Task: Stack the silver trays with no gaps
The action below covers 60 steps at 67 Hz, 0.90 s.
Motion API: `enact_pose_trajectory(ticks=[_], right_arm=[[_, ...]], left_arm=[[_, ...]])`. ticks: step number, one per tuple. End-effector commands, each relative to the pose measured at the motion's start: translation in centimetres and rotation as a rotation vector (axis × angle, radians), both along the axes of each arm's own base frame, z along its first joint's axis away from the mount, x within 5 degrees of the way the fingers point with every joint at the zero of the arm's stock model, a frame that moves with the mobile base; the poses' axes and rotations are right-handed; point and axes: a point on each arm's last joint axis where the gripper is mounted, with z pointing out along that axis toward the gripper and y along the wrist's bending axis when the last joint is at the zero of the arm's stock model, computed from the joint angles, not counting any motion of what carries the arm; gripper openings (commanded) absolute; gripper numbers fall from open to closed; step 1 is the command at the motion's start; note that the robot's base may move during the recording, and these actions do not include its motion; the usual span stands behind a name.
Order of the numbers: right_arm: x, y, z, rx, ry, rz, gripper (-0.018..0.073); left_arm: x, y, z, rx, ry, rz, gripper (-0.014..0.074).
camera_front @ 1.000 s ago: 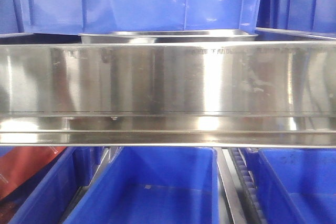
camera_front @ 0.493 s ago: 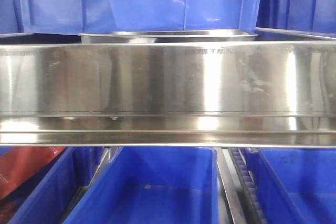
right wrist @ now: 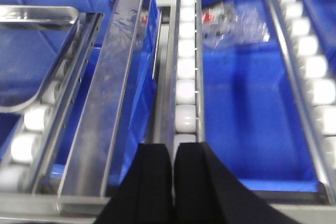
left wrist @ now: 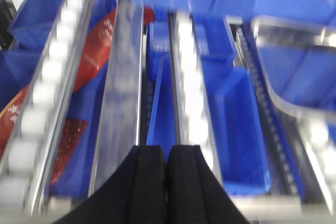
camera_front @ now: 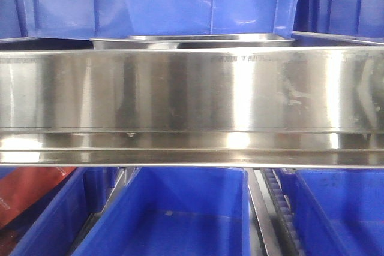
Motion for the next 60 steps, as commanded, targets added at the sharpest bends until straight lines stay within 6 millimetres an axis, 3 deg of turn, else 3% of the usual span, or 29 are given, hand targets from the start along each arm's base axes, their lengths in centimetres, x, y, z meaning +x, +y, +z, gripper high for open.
enact_pose_trajectory(ticks=[1, 15, 32, 43, 60], right_arm=[[1.7, -0.1, 0.2, 0.027, 0.030, -0.029, 0.0000], [5.9, 0.6, 0.6, 0.035, 0.060, -0.006, 0.0003], [10.7, 4.7, -0.3, 0.021, 0.187, 0.020, 0.0003], [13.0, 7.5, -0.9, 0.021, 0.319, 0.037, 0.0003], [16.2, 11.0, -2.6, 0.020, 0.414, 0.036, 0.0003]], left_arm=[[2.1, 0.0, 1.0, -0.010, -0.008, 0.026, -0.0016], [6.7, -1.8, 0.4, 0.019, 0.040, -0.007, -0.0016], [10.6, -7.0, -2.2, 0.065, 0.183, -0.044, -0.0016], [13.4, -9.8, -2.4, 0.108, 0.290, -0.071, -0.0016], [17.4, -11.8, -2.5, 0.134, 0.380, -0.058, -0.0016]])
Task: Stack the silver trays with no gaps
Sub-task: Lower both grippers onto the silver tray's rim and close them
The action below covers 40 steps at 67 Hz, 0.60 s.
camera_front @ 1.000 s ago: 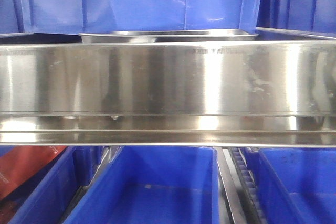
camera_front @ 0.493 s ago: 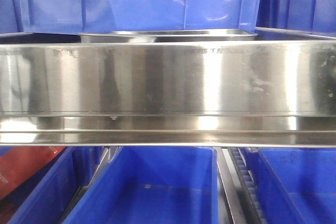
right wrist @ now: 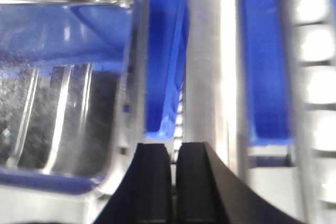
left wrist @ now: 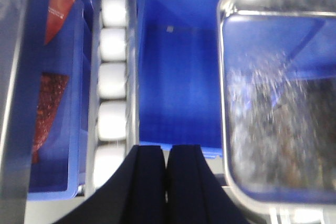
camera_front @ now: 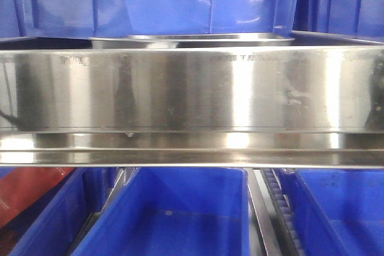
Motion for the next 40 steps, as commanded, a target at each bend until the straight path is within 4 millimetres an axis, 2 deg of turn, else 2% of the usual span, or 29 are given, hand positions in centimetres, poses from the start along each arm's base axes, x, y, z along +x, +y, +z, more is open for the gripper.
enact_pose_trajectory(ticks=[1, 13, 23, 29, 40], right_arm=[[1.1, 0.9, -0.4, -0.026, 0.017, 0.003, 0.0003], [3.4, 2.0, -1.4, -0.061, 0.096, -0.021, 0.0003], [5.1, 2.7, -1.3, -0.051, 0.085, -0.034, 0.0003], [5.6, 2.9, -1.2, -0.047, 0.078, -0.038, 0.0003], [6.3, 3.1, -2.5, -0.060, 0.111, -0.045, 0.0003]], left_arm=[[1.0, -0.7, 0.1, 0.011, 0.034, 0.007, -0.0016], [2.9, -1.8, -0.3, 0.023, 0.081, -0.027, -0.0016], [3.9, -2.3, -1.2, 0.028, 0.100, -0.028, -0.0016], [4.3, -2.5, -2.0, 0.033, 0.112, -0.029, -0.0016], [5.0, -2.9, -2.9, 0.021, 0.107, -0.034, -0.0016]])
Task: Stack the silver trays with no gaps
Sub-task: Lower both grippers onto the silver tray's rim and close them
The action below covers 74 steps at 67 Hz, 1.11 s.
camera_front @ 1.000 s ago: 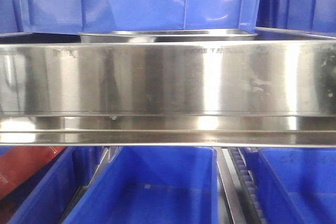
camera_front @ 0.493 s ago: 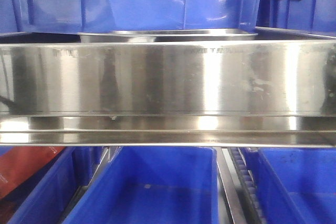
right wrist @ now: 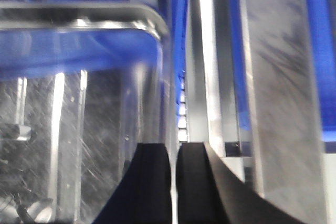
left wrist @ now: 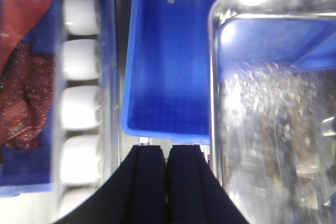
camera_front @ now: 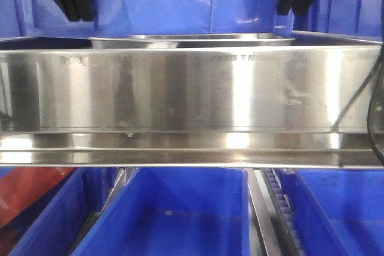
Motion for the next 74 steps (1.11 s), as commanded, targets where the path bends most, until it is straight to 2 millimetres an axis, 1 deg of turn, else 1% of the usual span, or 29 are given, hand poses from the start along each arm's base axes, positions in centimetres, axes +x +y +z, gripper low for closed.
enact_pose_trajectory(ticks=[1, 12, 22, 29, 34, 40, 44, 48, 57, 62, 74], right_arm=[[0.3, 0.0, -0.4, -0.021, 0.001, -0.004, 0.0003], [0.5, 0.1, -0.7, -0.024, 0.009, -0.004, 0.0003], [0.7, 0.2, -1.1, -0.030, 0.018, -0.003, 0.0003], [0.7, 0.2, -1.1, -0.030, 0.018, -0.003, 0.0003], [0.7, 0.2, -1.1, -0.030, 0.018, -0.003, 0.0003], [0.7, 0.2, -1.1, -0.030, 0.018, -0.003, 0.0010], [0.7, 0.2, -1.1, -0.030, 0.018, -0.003, 0.0033], [0.7, 0.2, -1.1, -0.029, 0.016, -0.003, 0.0085], [0.8, 0.2, -1.1, -0.028, 0.012, -0.003, 0.0188], [0.8, 0.2, -1.2, -0.026, 0.012, -0.003, 0.0202], [1.2, 0.4, -1.6, -0.019, 0.010, -0.002, 0.0202]], left_arm=[[0.2, -0.5, 0.0, -0.018, -0.015, -0.010, -0.0016], [0.4, -0.6, -0.2, -0.021, -0.022, -0.012, -0.0016], [0.5, -1.1, -0.1, -0.076, -0.034, -0.018, -0.0016], [0.6, -1.3, 0.0, -0.079, -0.058, -0.028, -0.0005], [0.5, -1.6, 0.0, -0.080, -0.060, -0.035, 0.0050], [0.5, -1.7, 0.0, -0.070, -0.064, -0.040, 0.0139], [0.6, -1.8, -0.1, -0.070, -0.073, -0.043, 0.0192], [0.8, -1.8, -0.4, -0.064, -0.066, -0.043, 0.0226], [1.2, -2.0, -1.8, -0.043, -0.024, -0.040, 0.0222], [1.4, -2.1, -2.2, -0.039, -0.017, -0.040, 0.0222], [1.5, -2.2, -2.2, -0.044, -0.026, -0.042, 0.0222]])
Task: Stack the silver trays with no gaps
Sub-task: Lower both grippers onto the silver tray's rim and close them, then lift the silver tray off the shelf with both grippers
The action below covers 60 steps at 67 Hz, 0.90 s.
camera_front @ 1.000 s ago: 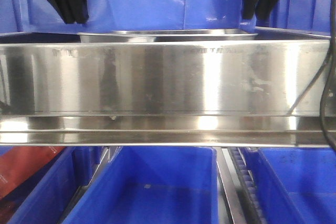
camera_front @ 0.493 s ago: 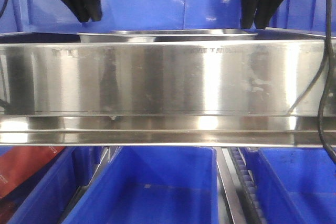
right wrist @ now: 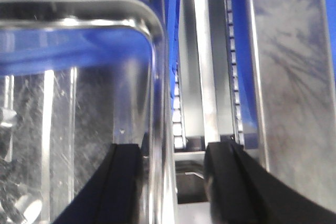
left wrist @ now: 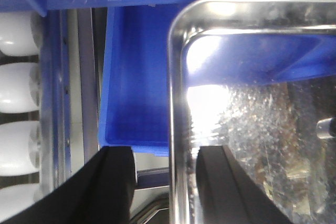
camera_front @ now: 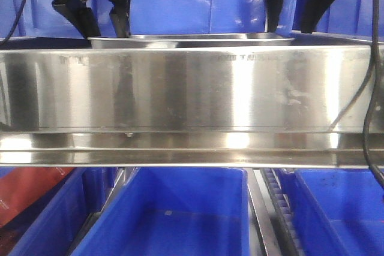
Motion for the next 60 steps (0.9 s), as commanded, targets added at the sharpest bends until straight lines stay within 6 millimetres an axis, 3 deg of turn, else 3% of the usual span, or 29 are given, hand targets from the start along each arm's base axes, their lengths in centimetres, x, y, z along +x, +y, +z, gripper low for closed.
enact_pose_trajectory(ticks=[1, 27, 45, 51, 60], right_arm=[[0.4, 0.2, -0.2, -0.005, -0.016, 0.005, 0.0202], [1.1, 0.8, -2.0, 0.014, 0.028, 0.003, 0.0200], [1.3, 0.9, -2.4, 0.012, 0.039, 0.002, 0.0128], [1.3, 0.9, -2.4, 0.012, 0.039, 0.002, 0.0113], [1.3, 0.9, -2.4, 0.012, 0.039, 0.002, 0.0067]], left_arm=[[0.0, -0.2, 0.5, -0.007, -0.022, -0.008, 0.0222], [0.5, -0.5, -1.0, 0.010, 0.015, -0.006, 0.0222], [0.7, -0.5, -1.7, 0.021, 0.034, -0.003, 0.0220], [0.7, -0.5, -1.7, 0.017, 0.035, -0.003, 0.0173], [0.7, -0.5, -1.7, 0.017, 0.035, -0.003, -0.0003]])
